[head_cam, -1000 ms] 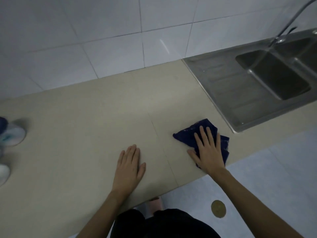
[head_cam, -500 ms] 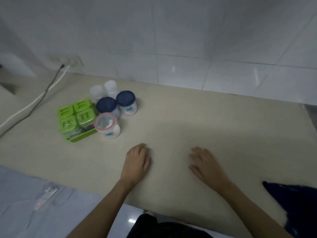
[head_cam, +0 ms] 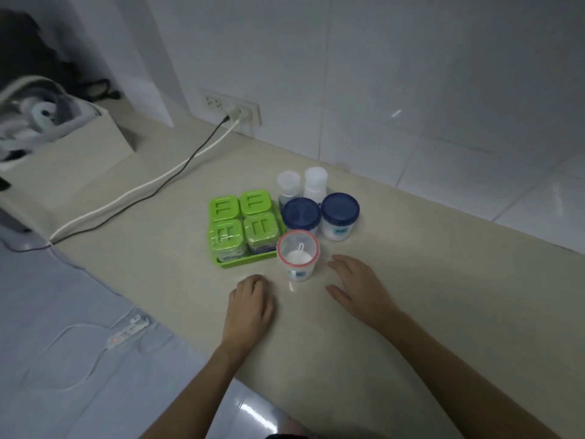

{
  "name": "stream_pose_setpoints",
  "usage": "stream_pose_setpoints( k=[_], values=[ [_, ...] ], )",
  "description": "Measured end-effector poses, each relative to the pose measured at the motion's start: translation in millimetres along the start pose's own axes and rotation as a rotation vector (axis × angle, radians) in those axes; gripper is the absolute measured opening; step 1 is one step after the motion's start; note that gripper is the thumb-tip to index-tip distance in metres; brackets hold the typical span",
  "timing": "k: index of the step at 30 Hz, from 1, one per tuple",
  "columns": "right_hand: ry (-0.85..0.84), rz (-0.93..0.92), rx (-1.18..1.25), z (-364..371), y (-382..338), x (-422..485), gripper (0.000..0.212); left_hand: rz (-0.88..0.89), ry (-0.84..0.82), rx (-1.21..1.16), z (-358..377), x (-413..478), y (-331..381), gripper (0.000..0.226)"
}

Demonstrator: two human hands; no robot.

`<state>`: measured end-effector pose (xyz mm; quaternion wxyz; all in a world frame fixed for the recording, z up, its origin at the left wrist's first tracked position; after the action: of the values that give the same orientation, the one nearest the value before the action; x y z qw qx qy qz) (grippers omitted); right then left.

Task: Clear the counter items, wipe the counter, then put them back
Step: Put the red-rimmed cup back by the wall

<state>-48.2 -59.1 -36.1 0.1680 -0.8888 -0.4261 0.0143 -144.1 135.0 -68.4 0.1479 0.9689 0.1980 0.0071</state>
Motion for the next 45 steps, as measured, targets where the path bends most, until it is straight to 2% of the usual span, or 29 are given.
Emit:
stream_pose_setpoints(
  k=[3,6,9,18,22,25,29,35,38,45],
  values=[
    [0.055,0.09,0.116,7,-9,17,0.072,0.009,0.001,-0.021,5,5,-9,0.037],
    [0.206,0.166,0.336,8,-17,29,0.088,0.035,0.008,-0.031,12,9,-11,0.034],
    [0.318,0.274,0.454,14,-21,44,0.103,0.063,0.022,-0.012,18,11,-11,0.034],
    [0.467,0.411,0.507,21,-19,45,0.086,0.122,0.042,-0.005,23,5,-15,0.038],
    [0.485,0.454,0.569,14,-2,25,0.087,0.106,0.041,-0.007,21,4,-15,0.038],
    [0.475,0.543,0.578,6,18,-3,0.085,0.103,0.06,-0.164,15,1,-1,0.034],
    [0.492,0.664,0.54,-12,54,-62,0.088,0.238,0.02,-0.303,24,-7,64,0.032],
    [0.596,0.8,0.444,-71,133,-174,0.097,0.473,-0.127,-0.222,71,-19,194,0.033],
    [0.624,0.841,0.357,-105,165,-232,0.086,0.59,-0.158,-0.216,90,-29,261,0.035],
    [0.697,0.964,0.201,-154,280,-312,0.078,0.754,-0.07,-0.241,137,-26,415,0.034]
  ],
)
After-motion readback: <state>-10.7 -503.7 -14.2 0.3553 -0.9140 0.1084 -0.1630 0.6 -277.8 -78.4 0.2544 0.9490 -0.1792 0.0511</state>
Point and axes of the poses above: each hand's wrist, its own x-axis towards the middle knuckle, its own z-axis out of the palm, y = z × x, the point moved 8 cm from there along x, towards the middle knuckle, and after that the axes turned 11 degrees about -z, right-handed, at the moved point
